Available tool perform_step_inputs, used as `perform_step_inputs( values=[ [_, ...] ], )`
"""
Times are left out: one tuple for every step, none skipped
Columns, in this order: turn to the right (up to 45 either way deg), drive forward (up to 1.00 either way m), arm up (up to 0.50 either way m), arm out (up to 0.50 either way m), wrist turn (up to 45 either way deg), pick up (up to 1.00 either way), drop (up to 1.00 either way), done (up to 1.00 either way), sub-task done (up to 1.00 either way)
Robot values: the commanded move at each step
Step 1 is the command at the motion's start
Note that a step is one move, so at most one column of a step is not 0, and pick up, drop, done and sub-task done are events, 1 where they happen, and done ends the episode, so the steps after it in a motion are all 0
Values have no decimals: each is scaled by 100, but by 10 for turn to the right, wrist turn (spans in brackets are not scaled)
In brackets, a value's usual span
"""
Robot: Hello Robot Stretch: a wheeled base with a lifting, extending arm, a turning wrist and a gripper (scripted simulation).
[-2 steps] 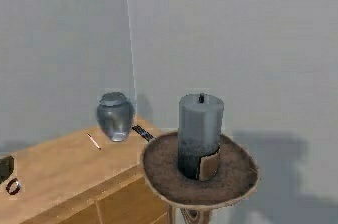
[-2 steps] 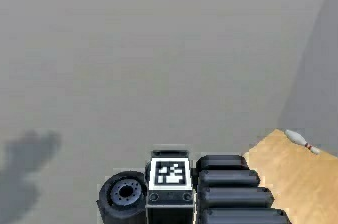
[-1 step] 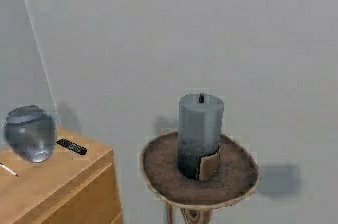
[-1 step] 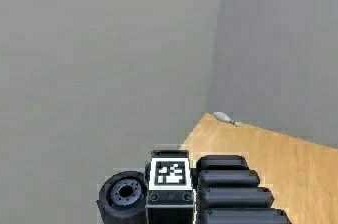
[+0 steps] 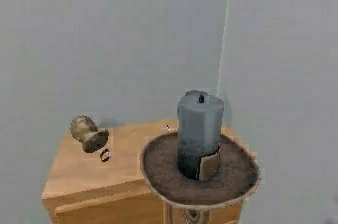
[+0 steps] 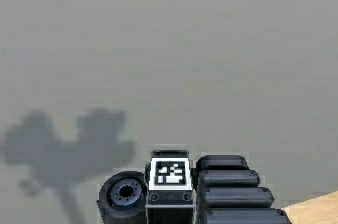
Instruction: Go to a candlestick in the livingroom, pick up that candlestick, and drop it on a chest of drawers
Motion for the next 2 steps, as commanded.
perform_step_inputs(
  values=[
    [-450, 0, 0, 0, 0, 0, 0, 0, 0],
    [-120, 0, 0, 0, 0, 0, 0, 0, 0]
  ],
)
